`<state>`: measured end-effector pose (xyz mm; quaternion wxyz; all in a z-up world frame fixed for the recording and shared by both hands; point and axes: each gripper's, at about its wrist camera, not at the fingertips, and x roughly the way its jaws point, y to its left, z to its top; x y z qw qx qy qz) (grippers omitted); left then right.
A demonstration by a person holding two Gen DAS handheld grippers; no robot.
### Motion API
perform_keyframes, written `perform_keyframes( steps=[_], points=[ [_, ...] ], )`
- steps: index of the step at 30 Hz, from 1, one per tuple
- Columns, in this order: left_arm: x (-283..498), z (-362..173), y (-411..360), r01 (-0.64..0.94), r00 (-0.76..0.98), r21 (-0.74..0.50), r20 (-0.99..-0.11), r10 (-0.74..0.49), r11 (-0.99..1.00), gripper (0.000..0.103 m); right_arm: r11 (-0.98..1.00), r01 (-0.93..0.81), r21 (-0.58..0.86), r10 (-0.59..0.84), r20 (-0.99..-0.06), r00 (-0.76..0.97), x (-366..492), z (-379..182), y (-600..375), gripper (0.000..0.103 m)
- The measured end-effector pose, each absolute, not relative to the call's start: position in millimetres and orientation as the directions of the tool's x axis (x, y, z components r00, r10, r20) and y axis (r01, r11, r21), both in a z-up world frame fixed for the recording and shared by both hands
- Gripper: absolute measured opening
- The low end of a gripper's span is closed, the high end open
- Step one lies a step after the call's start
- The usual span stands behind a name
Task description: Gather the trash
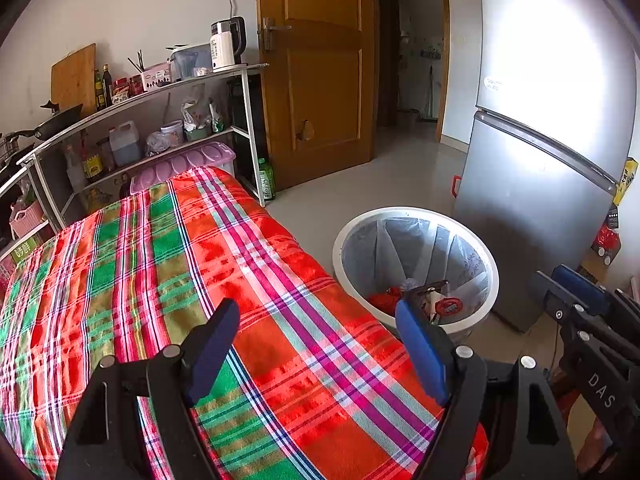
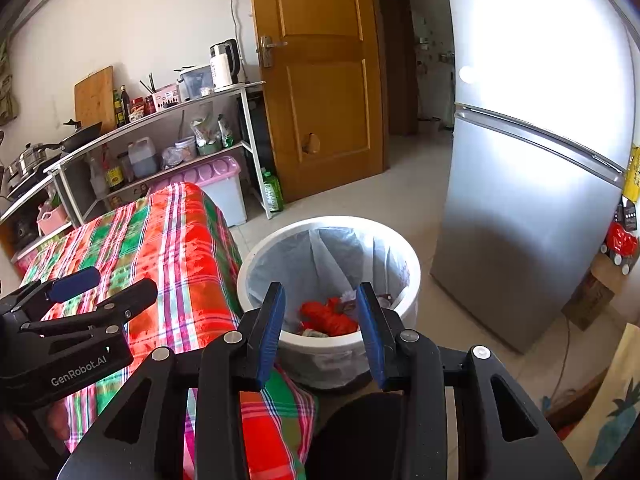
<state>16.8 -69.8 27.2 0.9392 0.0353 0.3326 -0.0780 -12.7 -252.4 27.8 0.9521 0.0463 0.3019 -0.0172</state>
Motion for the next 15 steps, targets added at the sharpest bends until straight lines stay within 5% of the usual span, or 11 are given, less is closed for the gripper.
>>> perform_keyframes(
  steps=[15],
  points=[
    [17.4,26.5,-68.7,0.171,0.762,0.017,-0.636,-0.121,0.985,0.082,0.995,0.057,0.082,0.001,-0.577,0.817,-12.6,27.1,-252.6,0.038]
  ],
)
